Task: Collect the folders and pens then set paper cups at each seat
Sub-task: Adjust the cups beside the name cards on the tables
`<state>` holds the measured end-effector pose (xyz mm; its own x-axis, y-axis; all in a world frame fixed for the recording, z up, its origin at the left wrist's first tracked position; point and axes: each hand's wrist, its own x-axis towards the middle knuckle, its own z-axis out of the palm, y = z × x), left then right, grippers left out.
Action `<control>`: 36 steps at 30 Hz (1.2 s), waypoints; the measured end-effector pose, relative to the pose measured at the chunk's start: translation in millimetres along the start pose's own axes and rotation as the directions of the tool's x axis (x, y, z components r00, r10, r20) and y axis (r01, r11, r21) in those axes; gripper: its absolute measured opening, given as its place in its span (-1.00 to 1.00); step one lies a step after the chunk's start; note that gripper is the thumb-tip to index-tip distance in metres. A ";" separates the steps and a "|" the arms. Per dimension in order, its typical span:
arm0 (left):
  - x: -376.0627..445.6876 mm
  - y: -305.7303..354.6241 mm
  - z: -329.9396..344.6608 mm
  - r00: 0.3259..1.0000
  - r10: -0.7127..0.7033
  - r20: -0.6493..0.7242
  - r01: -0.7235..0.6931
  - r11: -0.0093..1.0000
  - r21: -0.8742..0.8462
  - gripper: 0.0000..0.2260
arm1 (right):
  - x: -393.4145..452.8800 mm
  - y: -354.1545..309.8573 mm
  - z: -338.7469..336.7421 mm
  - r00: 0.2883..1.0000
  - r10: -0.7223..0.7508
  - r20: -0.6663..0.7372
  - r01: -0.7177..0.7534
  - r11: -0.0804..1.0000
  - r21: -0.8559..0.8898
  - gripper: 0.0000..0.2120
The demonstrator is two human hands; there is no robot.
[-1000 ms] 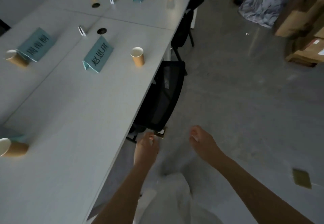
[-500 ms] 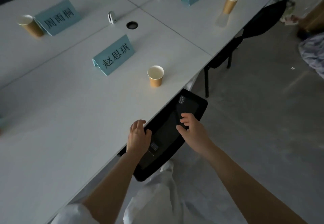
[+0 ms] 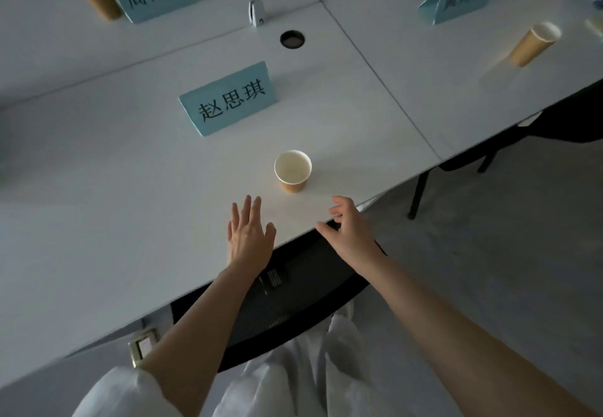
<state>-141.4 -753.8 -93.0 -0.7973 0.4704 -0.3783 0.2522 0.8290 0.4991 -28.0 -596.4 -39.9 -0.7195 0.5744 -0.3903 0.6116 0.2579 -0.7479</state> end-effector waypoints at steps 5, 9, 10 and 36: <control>7.7 0.3 37.6 0.989 -0.136 0.056 0.131 0.987 0.090 -0.31 | 48.5 4.2 -13.0 0.989 -0.093 0.116 0.102 0.992 -0.076 -0.32; 5.0 -4.3 47.2 0.991 -0.129 0.028 0.123 0.982 0.143 -0.31 | 77.6 -9.1 -6.8 0.971 -0.145 0.188 0.168 0.979 -0.114 -0.15; 5.6 -5.2 47.6 0.991 -0.128 0.026 0.122 0.981 0.152 -0.31 | 84.5 -13.1 -3.4 0.966 -0.159 0.205 0.185 0.976 -0.117 -0.11; 138.2 12.5 22.5 0.972 -0.058 -0.229 0.116 0.962 0.248 -0.38 | 250.3 -62.6 -13.8 0.971 -0.225 -0.085 0.230 0.972 0.053 -0.31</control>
<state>-236.0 -671.6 -156.6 -0.9151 0.3391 -0.2180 0.2858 0.9271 0.2424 -241.8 -458.0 -83.3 -0.8080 0.5656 -0.1651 0.4117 0.3416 -0.8448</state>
